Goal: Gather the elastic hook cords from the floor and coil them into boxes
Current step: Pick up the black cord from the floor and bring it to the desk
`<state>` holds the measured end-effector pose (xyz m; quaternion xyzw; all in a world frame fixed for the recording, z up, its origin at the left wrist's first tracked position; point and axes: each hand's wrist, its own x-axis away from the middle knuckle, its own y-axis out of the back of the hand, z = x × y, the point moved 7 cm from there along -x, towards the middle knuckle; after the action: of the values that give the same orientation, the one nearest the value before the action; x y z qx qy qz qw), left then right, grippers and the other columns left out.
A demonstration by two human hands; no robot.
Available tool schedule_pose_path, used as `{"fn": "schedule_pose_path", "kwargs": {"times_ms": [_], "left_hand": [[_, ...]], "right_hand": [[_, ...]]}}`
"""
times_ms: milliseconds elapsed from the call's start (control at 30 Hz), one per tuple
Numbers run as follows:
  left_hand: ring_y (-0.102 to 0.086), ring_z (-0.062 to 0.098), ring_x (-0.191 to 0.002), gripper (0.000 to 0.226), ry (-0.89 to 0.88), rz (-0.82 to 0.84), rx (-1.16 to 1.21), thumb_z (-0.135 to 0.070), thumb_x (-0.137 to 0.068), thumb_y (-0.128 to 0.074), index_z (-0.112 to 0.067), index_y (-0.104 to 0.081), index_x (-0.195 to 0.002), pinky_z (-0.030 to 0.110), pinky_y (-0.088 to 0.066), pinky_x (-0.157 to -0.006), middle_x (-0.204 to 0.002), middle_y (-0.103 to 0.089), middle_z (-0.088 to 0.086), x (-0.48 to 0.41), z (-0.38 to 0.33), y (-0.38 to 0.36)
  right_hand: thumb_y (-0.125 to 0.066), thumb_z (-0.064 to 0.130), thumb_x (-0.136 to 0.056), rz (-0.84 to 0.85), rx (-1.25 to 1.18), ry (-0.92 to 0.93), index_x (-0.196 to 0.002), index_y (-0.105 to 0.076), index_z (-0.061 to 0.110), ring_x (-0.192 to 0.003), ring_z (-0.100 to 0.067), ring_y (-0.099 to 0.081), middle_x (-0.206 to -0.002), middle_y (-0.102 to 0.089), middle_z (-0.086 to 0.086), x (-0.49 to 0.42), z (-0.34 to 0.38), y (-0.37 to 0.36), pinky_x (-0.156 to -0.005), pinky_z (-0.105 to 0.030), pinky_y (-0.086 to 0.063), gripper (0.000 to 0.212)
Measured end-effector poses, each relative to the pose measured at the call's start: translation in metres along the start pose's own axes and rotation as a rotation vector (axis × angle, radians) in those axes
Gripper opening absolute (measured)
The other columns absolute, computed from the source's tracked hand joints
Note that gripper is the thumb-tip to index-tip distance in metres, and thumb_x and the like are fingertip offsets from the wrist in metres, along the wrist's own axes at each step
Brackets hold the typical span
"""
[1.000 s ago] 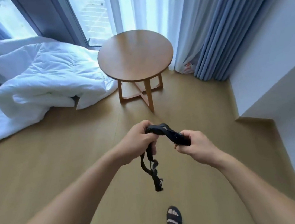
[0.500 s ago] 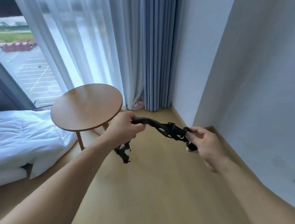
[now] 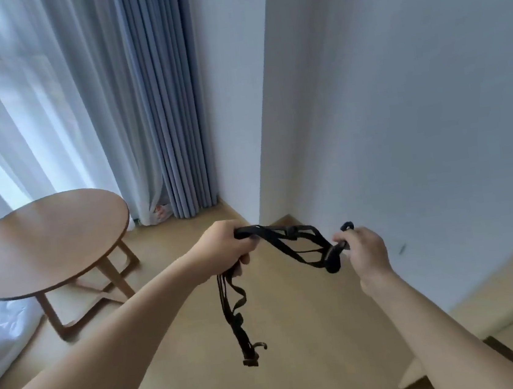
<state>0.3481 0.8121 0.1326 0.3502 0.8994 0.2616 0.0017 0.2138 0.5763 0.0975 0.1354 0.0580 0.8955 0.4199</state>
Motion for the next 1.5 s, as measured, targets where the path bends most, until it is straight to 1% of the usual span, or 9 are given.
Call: {"fn": "schedule_pose_path", "kwargs": {"times_ms": [100, 333, 400, 567, 733, 900, 1033, 1167, 1500], "left_hand": [[-0.056, 0.019, -0.042, 0.014, -0.095, 0.084, 0.014, -0.017, -0.091, -0.066, -0.005, -0.060, -0.088, 0.026, -0.047, -0.044, -0.053, -0.061, -0.001, -0.009, -0.046, -0.034], [-0.048, 0.016, -0.042, 0.019, -0.276, 0.270, -0.094, -0.021, -0.071, -0.062, -0.007, -0.063, -0.085, 0.026, -0.041, -0.045, -0.052, -0.055, -0.001, -0.012, -0.153, -0.119], [-0.048, 0.015, -0.045, 0.019, -0.318, 0.359, -0.146, -0.019, -0.068, -0.059, -0.011, -0.062, -0.085, 0.026, -0.040, -0.047, -0.053, -0.056, -0.003, -0.009, -0.176, -0.146], [-0.052, 0.007, -0.052, 0.016, -0.390, 0.471, -0.356, -0.019, -0.070, -0.063, -0.022, -0.063, -0.086, 0.024, -0.042, -0.051, -0.059, -0.059, -0.012, -0.005, -0.222, -0.205], [-0.058, 0.014, -0.057, 0.012, -0.379, 0.310, -0.200, -0.011, -0.083, -0.067, -0.015, -0.066, -0.094, 0.024, -0.046, -0.053, -0.072, -0.065, 0.001, -0.010, -0.258, -0.256], [-0.046, 0.017, -0.049, 0.017, -0.273, 0.400, 0.378, 0.002, -0.085, -0.061, -0.004, -0.065, -0.101, 0.030, -0.046, -0.053, -0.073, -0.066, 0.009, -0.007, -0.315, -0.338], [-0.039, 0.014, -0.045, 0.017, -0.280, 0.523, 0.433, 0.006, -0.083, -0.058, -0.004, -0.065, -0.095, 0.027, -0.044, -0.048, -0.069, -0.061, 0.005, 0.009, -0.362, -0.416], [-0.034, 0.015, -0.046, 0.014, -0.233, 0.559, 0.656, 0.007, -0.084, -0.054, -0.002, -0.063, -0.091, 0.027, -0.038, -0.045, -0.074, -0.056, 0.004, 0.011, -0.406, -0.472], [-0.055, 0.020, -0.054, 0.020, -0.150, 0.379, 0.406, 0.009, -0.084, -0.046, 0.000, -0.061, -0.094, 0.031, -0.050, -0.053, -0.075, -0.058, 0.016, -0.052, -0.401, -0.572]], "right_hand": [[-0.059, 0.010, -0.085, 0.088, 0.242, 0.011, -0.092, -0.063, 0.006, -0.083, -0.017, -0.056, -0.090, -0.063, 0.001, 0.015, -0.008, 0.023, -0.070, -0.029, -0.042, 0.009], [-0.067, 0.000, -0.084, 0.378, 0.241, 0.398, -0.146, -0.032, 0.029, -0.134, 0.009, -0.035, -0.138, -0.046, 0.023, 0.050, 0.027, 0.068, -0.110, -0.020, -0.032, 0.077], [-0.073, 0.008, -0.083, 0.375, 0.203, 0.448, -0.143, -0.037, 0.032, -0.131, 0.008, -0.040, -0.136, -0.052, 0.022, 0.052, 0.037, 0.081, -0.107, -0.017, -0.035, 0.073], [-0.060, 0.016, -0.086, 0.295, 0.037, 0.365, -0.106, -0.064, 0.016, -0.099, -0.020, -0.068, -0.096, -0.073, -0.002, 0.042, 0.034, 0.149, -0.095, -0.042, -0.051, 0.020], [-0.053, 0.020, -0.079, 0.189, -0.164, 0.319, -0.086, -0.054, 0.008, -0.059, -0.024, -0.057, -0.061, -0.052, -0.003, 0.025, 0.016, 0.245, -0.070, -0.046, -0.044, 0.014], [-0.071, 0.032, -0.078, 0.232, -0.103, 0.323, -0.097, -0.060, 0.015, -0.064, -0.011, -0.049, -0.074, -0.054, 0.005, 0.023, -0.014, 0.321, -0.060, -0.025, -0.040, 0.028], [-0.085, 0.049, -0.066, 0.246, -0.004, 0.338, -0.103, -0.063, 0.040, -0.083, -0.007, -0.064, -0.097, -0.070, 0.011, 0.030, -0.036, 0.365, -0.079, -0.026, -0.056, 0.044], [-0.081, 0.032, -0.074, 0.172, -0.036, 0.265, -0.094, -0.066, 0.009, -0.082, -0.014, -0.065, -0.086, -0.068, -0.001, 0.034, -0.067, 0.406, -0.083, -0.031, -0.051, 0.034], [-0.066, 0.028, -0.090, -0.163, -0.193, 0.148, -0.077, -0.058, 0.010, -0.059, -0.024, -0.054, -0.060, -0.058, -0.011, 0.064, -0.104, 0.557, -0.062, -0.032, -0.045, 0.023]]}}
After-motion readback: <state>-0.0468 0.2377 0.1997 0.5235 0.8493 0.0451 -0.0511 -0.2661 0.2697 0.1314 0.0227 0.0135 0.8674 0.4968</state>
